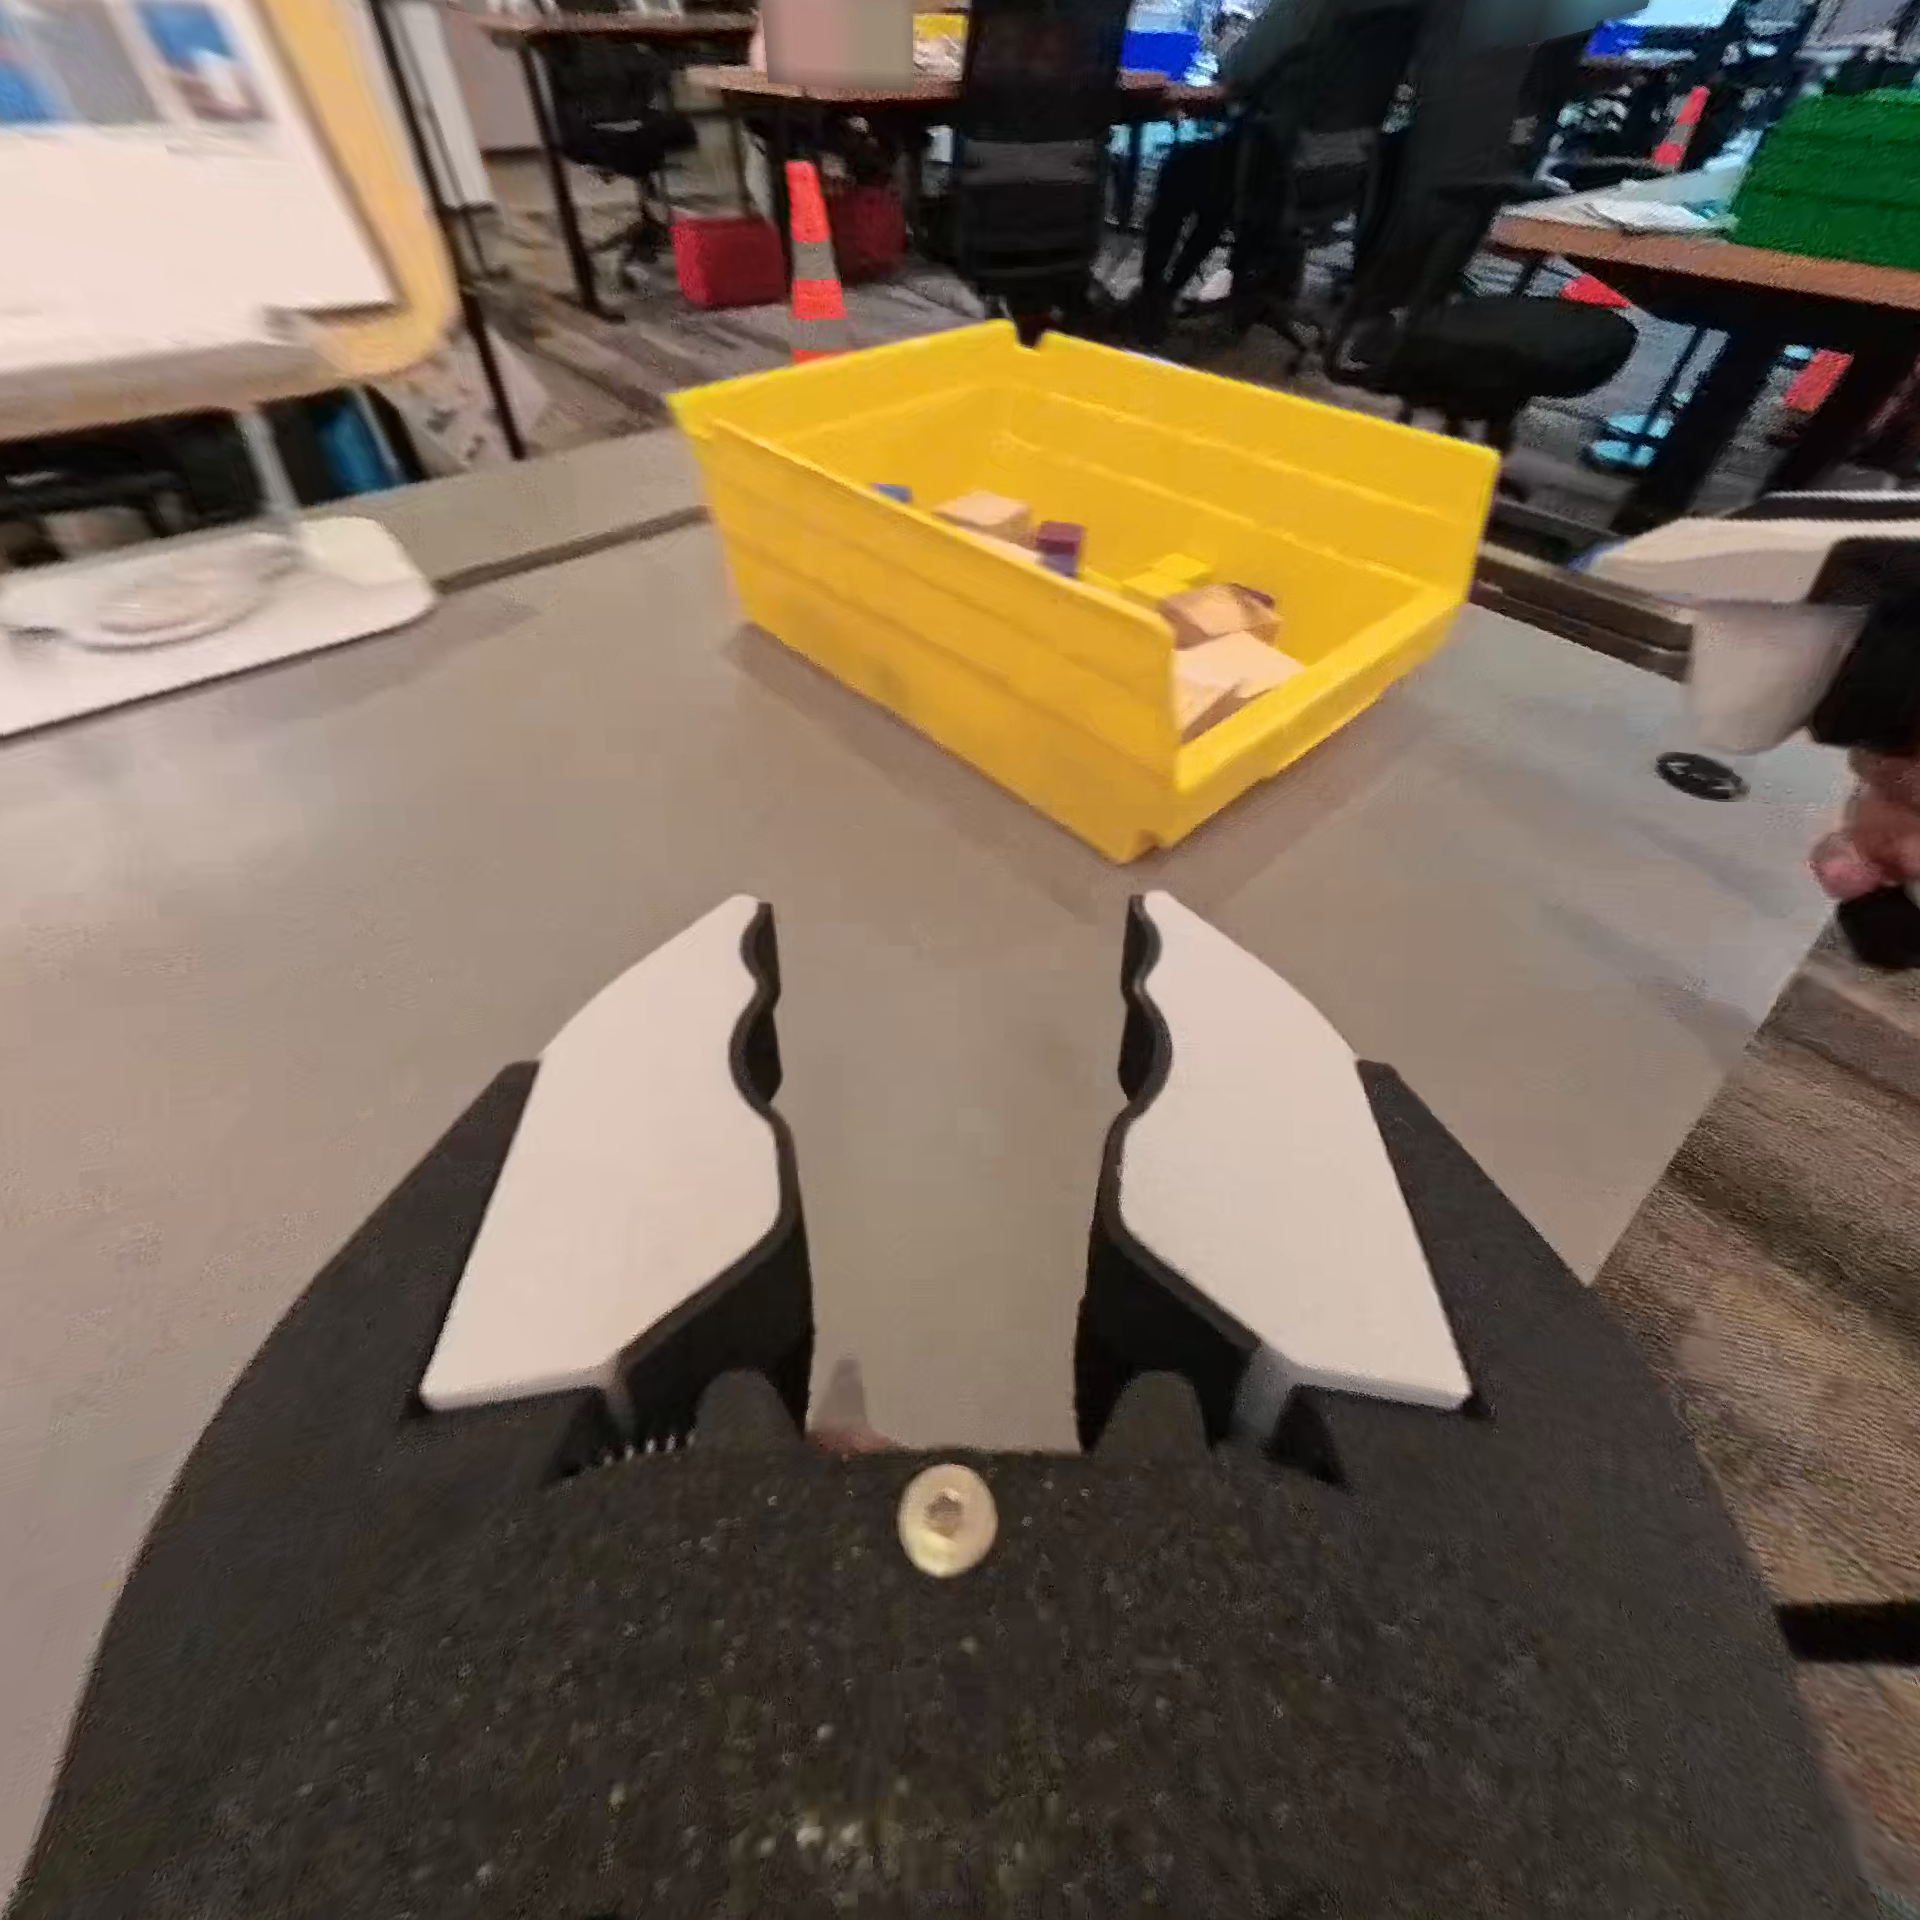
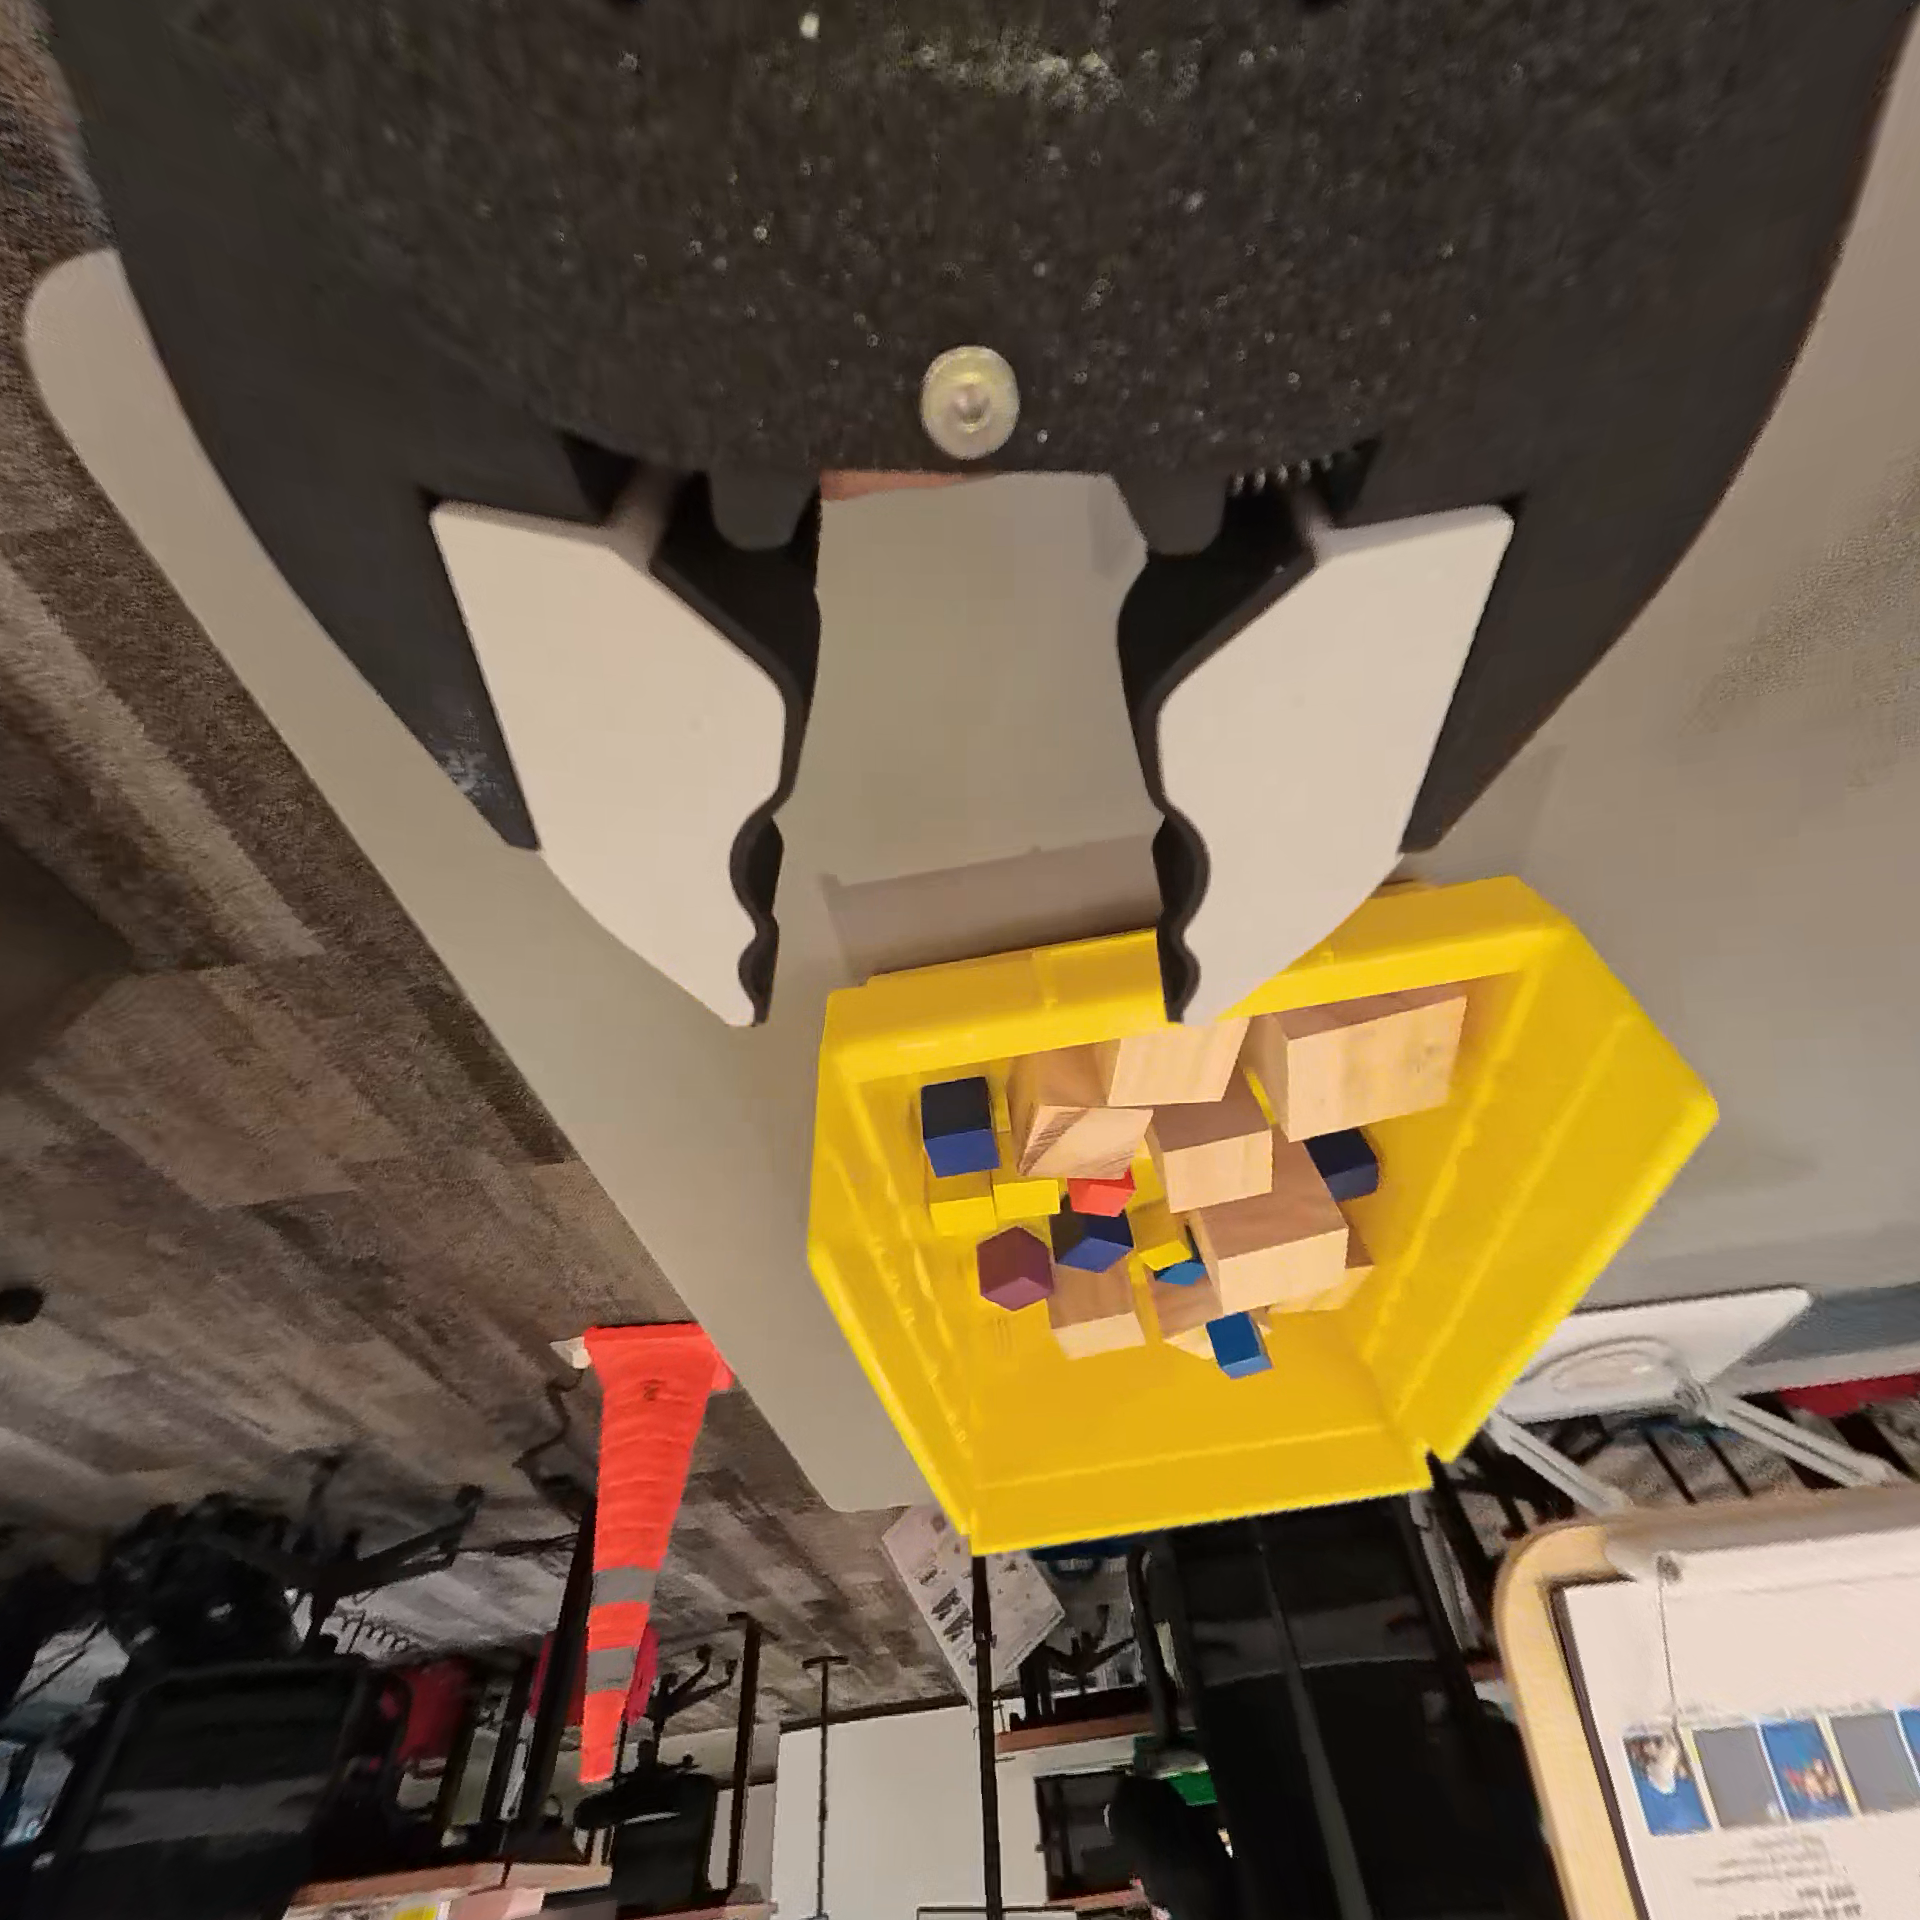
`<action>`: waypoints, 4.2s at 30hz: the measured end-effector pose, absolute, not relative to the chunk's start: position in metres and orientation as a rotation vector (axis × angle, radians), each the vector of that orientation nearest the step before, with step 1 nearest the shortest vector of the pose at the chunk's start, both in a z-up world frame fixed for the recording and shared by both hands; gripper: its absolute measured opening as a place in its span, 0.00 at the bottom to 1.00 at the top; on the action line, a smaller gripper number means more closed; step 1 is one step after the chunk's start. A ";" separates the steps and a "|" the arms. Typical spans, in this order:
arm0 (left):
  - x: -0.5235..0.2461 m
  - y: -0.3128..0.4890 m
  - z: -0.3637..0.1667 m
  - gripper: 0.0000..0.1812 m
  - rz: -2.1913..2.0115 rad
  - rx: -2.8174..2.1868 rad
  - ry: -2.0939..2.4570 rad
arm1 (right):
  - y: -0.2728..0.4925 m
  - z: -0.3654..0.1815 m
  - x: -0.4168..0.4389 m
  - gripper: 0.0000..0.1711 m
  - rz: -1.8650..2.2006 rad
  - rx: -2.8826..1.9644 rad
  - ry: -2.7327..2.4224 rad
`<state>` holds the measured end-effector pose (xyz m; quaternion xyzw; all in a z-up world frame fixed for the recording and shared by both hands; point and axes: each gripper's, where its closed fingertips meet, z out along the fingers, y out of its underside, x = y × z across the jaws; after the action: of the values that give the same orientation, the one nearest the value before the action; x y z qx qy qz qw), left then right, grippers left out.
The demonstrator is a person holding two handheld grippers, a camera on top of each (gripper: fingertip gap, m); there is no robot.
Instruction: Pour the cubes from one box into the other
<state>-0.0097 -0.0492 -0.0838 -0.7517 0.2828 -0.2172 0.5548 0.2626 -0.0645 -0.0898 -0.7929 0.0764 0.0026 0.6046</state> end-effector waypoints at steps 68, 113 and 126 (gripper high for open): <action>-0.505 -0.024 -0.075 0.35 -0.239 -1.877 -0.075 | -0.007 -0.092 -0.092 0.36 0.040 -2.022 -0.596; -0.329 -0.016 0.071 0.02 -0.110 -1.754 0.018 | -0.004 0.077 -0.138 0.02 0.154 -1.759 -0.221; 0.005 0.075 -0.026 0.02 -0.289 -1.956 0.296 | 0.042 -0.024 0.193 0.02 -0.014 -2.022 0.064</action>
<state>0.0053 0.0745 -0.0258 -0.8229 0.1246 -0.1217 0.5408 0.1930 0.0421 -0.0242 -0.8472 0.0270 -0.0058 0.5306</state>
